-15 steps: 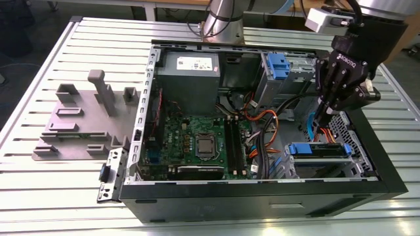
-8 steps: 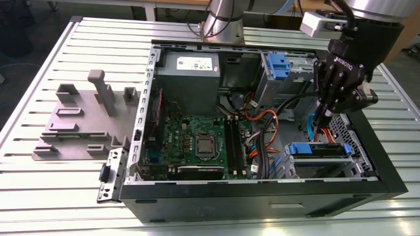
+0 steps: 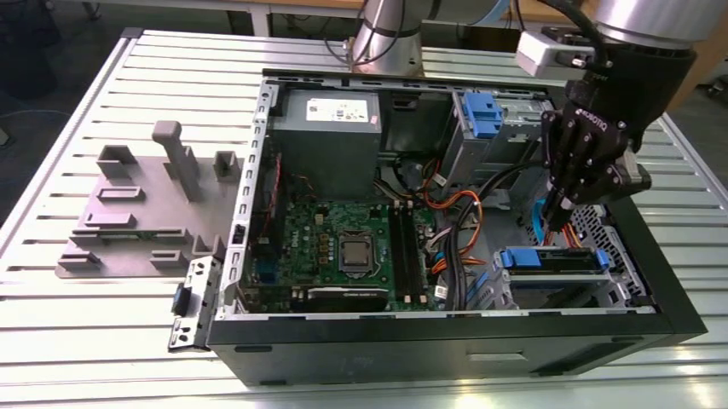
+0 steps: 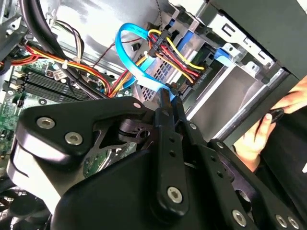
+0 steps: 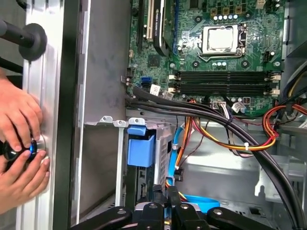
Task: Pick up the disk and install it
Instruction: 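Insert the second disk wire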
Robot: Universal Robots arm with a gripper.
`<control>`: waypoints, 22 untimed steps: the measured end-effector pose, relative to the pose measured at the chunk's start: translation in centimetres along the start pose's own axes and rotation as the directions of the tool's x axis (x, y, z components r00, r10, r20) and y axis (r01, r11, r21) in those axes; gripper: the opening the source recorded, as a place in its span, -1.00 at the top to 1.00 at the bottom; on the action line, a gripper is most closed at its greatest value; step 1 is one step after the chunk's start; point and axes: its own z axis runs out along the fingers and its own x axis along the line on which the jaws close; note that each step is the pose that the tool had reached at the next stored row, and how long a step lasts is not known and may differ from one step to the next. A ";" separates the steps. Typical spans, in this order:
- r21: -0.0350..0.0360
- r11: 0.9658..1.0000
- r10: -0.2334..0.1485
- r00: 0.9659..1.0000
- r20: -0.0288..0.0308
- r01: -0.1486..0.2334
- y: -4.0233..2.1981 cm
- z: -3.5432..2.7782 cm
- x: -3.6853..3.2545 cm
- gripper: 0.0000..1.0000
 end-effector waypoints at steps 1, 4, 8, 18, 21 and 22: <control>0.003 1.000 0.001 1.000 0.007 -0.001 0.06 0.06 0.10 0.68; 0.010 1.000 0.002 1.000 0.031 -0.003 0.19 0.21 0.38 0.68; 0.019 1.000 0.004 0.998 0.064 -0.005 0.32 0.39 0.79 0.68; 0.025 1.000 0.005 0.996 0.085 -0.007 0.58 0.79 2.12 0.68; 0.025 1.000 0.005 0.996 0.085 -0.008 0.62 0.95 2.63 0.68; 0.025 1.000 0.005 0.996 0.086 -0.008 0.63 1.04 2.84 0.68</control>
